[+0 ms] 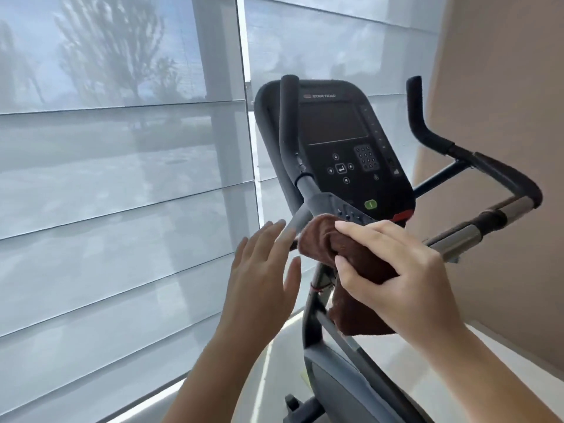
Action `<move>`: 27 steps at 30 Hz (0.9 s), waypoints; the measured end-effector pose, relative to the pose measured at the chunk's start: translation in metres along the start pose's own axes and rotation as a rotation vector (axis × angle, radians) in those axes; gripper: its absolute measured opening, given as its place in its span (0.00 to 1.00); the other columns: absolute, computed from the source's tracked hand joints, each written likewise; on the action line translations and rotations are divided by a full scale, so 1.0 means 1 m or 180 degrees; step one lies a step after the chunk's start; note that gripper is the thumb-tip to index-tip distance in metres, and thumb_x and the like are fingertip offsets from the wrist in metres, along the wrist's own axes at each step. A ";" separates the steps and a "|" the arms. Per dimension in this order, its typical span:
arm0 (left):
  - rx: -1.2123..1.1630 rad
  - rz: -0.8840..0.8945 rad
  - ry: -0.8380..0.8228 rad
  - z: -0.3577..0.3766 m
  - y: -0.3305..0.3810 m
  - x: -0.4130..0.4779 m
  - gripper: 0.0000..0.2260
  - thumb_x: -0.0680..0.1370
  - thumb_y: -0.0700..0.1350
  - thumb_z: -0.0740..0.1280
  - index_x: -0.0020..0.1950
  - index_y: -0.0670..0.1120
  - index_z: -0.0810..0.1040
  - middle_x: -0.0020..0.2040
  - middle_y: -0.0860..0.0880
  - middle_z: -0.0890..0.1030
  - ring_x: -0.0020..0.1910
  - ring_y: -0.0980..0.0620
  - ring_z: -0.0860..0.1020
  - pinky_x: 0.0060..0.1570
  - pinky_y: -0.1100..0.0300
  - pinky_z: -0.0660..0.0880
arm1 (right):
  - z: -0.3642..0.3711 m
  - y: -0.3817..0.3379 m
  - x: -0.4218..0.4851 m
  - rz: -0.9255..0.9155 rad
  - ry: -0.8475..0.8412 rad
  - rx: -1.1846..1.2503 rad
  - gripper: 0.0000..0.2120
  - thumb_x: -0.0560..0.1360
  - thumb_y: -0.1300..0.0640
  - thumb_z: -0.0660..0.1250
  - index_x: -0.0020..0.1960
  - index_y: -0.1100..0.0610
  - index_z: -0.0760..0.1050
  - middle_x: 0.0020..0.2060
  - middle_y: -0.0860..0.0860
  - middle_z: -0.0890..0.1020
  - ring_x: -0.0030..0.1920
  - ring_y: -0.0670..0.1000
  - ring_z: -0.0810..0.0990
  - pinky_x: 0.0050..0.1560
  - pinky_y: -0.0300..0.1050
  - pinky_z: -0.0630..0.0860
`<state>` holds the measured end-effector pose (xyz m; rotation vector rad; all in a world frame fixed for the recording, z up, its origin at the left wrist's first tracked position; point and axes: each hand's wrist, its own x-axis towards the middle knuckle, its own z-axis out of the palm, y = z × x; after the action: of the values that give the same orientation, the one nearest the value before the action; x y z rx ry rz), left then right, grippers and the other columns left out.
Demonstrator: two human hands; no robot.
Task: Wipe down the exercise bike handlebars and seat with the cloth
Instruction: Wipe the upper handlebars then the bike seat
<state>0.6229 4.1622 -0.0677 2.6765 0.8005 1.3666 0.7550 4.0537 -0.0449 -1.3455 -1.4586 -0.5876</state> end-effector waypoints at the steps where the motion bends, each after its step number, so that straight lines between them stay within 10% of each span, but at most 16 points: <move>1: -0.0027 0.0089 -0.0010 0.002 -0.011 0.013 0.18 0.74 0.39 0.67 0.64 0.43 0.71 0.63 0.43 0.75 0.64 0.43 0.70 0.63 0.43 0.66 | 0.003 0.001 0.012 -0.0017 0.0087 -0.0035 0.15 0.71 0.53 0.66 0.54 0.58 0.79 0.41 0.52 0.81 0.41 0.50 0.80 0.46 0.43 0.78; 12: -0.0002 0.0725 -0.0064 0.040 -0.108 0.150 0.17 0.76 0.42 0.64 0.64 0.42 0.71 0.65 0.43 0.72 0.63 0.43 0.70 0.63 0.47 0.65 | 0.070 0.038 0.147 0.0371 0.0392 -0.0193 0.15 0.71 0.52 0.67 0.56 0.53 0.79 0.48 0.45 0.82 0.50 0.42 0.78 0.56 0.29 0.71; 22: 0.0149 0.1083 0.0277 0.064 -0.147 0.234 0.21 0.72 0.37 0.69 0.63 0.35 0.71 0.63 0.38 0.74 0.59 0.40 0.75 0.59 0.45 0.69 | 0.139 0.116 0.246 0.0617 0.0472 -0.0245 0.21 0.73 0.55 0.66 0.65 0.52 0.70 0.55 0.51 0.76 0.57 0.50 0.73 0.62 0.41 0.67; 27: -0.1337 0.0613 0.0174 0.066 -0.151 0.255 0.19 0.78 0.40 0.61 0.68 0.45 0.66 0.67 0.52 0.68 0.65 0.56 0.66 0.62 0.73 0.59 | 0.155 0.129 0.227 0.0638 -0.0324 0.0055 0.31 0.72 0.54 0.68 0.70 0.43 0.59 0.66 0.46 0.63 0.64 0.36 0.62 0.62 0.23 0.54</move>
<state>0.7312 4.4232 0.0442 2.4385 0.2226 1.4571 0.8545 4.3179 0.0661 -1.5050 -1.3852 -0.3809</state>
